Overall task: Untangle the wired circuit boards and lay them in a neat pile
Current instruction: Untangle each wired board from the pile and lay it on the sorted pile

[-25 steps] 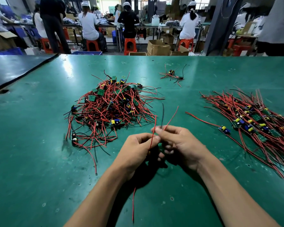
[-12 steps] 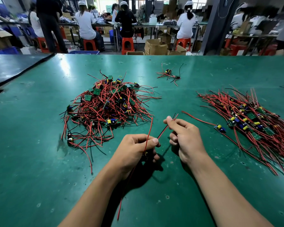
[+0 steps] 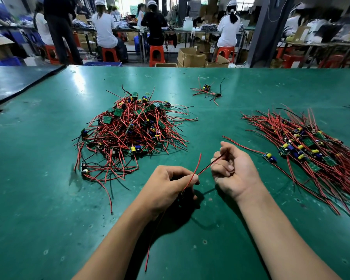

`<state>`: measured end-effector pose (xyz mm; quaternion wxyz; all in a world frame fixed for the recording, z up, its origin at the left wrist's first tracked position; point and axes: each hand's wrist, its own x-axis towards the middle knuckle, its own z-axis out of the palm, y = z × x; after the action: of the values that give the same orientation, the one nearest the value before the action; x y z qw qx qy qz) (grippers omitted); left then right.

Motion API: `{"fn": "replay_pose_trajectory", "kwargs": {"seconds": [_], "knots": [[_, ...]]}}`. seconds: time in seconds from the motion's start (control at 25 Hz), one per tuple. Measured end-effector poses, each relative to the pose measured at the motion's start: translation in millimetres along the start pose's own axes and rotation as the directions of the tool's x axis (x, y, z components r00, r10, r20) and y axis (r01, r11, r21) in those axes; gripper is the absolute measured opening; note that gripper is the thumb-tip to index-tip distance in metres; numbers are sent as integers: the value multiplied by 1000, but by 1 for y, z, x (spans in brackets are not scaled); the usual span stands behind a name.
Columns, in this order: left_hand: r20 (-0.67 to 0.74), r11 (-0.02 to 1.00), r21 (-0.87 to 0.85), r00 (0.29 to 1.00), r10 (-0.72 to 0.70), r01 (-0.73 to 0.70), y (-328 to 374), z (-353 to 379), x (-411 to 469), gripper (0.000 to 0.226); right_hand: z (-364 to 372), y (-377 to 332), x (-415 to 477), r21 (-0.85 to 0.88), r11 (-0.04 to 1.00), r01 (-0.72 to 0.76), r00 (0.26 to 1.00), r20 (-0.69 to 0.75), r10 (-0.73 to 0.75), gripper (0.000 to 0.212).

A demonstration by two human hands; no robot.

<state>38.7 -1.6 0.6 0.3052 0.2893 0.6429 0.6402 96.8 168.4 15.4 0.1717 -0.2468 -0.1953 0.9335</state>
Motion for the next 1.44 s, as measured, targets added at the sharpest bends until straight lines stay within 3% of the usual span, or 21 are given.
{"fn": "replay_pose_trajectory", "kwargs": {"seconds": [0.08, 0.2, 0.36, 0.44, 0.6, 0.72, 0.84, 1.08, 1.16, 1.2, 1.28, 1.32, 1.36, 1.44], "knots": [[-17, 998, -57, 999, -28, 27, 1, 0, 0, 15, 0, 2, 1, -142, 986, 82, 997, 11, -81, 40], [-96, 977, -197, 990, -105, 84, 3, 0, 3, 18, -1, 12, 0, -516, 824, 233, 972, 102, -210, 49], [-108, 938, -326, 982, -157, 114, 5, 0, 5, 31, -5, 33, -7, -733, 654, 187, 950, 304, 70, 42], [-75, 930, -342, 982, -173, 138, 5, -3, 5, 29, -7, 35, -6, -733, 650, 199, 953, 299, 46, 32], [-27, 936, -315, 984, -176, 158, 4, -7, 6, 15, -8, 29, 0, -735, 609, 299, 954, 237, -182, 22], [13, 958, -247, 989, -149, 147, 3, -6, 5, 17, -10, 23, 5, -687, 610, 395, 906, 182, -382, 15], [45, 969, -203, 990, -134, 140, 4, -3, 5, 19, -8, 18, 10, -604, 637, 480, 846, 126, -518, 23], [-33, 947, -268, 980, -196, 180, 12, -3, 2, 13, -2, 20, 9, -493, 786, 373, 903, -4, -430, 44], [-138, 940, -309, 971, -193, 143, 14, -4, 4, 12, -3, 20, 6, -627, 696, 351, 911, 58, -407, 48], [-217, 940, -327, 960, -175, 97, 14, -6, 6, 12, -5, 22, 3, -724, 584, 366, 908, 143, -393, 42], [-361, 941, -339, 926, -112, -19, 16, -11, 9, 15, -7, 31, -3, -880, 168, 445, 868, 376, -325, 19], [-406, 935, -348, 910, -82, -71, 18, -13, 9, 16, -6, 36, -5, -874, 7, 487, 844, 468, -263, 10], [-433, 924, -366, 899, -63, -111, 20, -16, 9, 16, -5, 42, -8, -857, -49, 513, 835, 511, -203, 9], [-450, 906, -396, 892, -48, -151, 22, -17, 8, 15, -1, 53, -15, -829, 69, 554, 829, 543, -132, 18]]}}
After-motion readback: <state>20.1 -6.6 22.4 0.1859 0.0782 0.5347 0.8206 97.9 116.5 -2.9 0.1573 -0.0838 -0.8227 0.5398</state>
